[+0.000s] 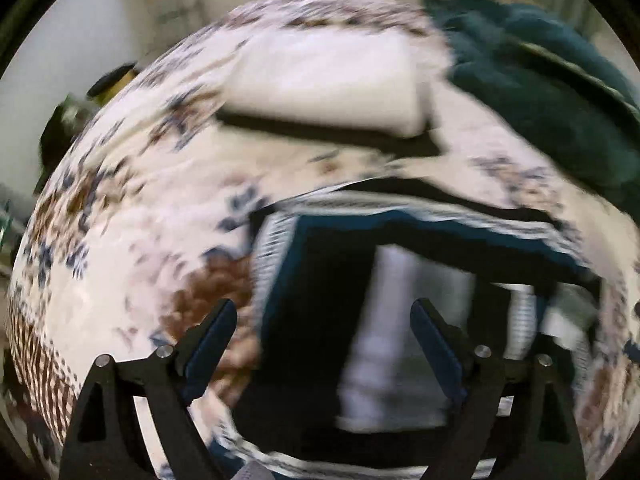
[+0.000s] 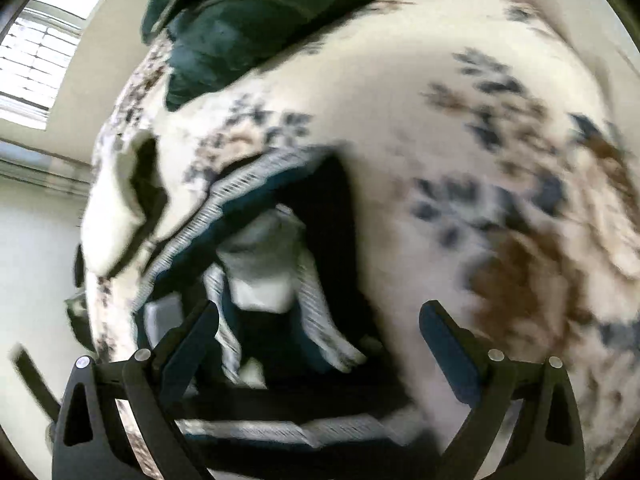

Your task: Fold small clothes

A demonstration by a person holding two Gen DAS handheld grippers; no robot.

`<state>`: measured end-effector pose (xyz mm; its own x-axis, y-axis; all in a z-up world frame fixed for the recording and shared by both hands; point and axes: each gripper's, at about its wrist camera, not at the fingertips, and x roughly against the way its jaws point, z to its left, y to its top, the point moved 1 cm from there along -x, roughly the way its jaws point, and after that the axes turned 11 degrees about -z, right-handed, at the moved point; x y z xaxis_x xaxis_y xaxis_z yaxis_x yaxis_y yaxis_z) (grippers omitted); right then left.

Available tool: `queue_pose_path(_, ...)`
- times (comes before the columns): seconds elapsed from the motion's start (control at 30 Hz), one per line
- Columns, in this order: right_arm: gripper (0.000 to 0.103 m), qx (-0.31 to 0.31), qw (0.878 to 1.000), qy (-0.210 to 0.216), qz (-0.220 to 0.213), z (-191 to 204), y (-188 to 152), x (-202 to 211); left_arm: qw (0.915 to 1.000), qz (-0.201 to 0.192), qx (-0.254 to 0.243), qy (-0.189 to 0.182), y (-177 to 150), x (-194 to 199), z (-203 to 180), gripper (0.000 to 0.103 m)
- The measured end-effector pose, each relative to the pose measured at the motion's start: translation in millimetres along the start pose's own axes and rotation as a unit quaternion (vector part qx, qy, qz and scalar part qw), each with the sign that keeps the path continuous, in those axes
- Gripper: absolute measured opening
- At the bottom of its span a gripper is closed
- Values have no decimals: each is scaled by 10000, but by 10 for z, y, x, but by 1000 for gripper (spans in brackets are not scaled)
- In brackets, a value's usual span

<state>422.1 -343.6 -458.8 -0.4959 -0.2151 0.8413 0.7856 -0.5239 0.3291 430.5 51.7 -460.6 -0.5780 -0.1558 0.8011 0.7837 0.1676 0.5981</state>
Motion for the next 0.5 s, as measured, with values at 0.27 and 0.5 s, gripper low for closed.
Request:
queue_pose_path(0.27, 101, 1516, 9846, -788, 376, 813, -41, -900, 9973, 655, 139, 303, -214, -640, 239, 89)
queue_pose_path(0.5, 90, 1696, 9623, -1979, 781, 12, -295, -528, 9976, 678, 69, 93, -300, -581, 209, 89)
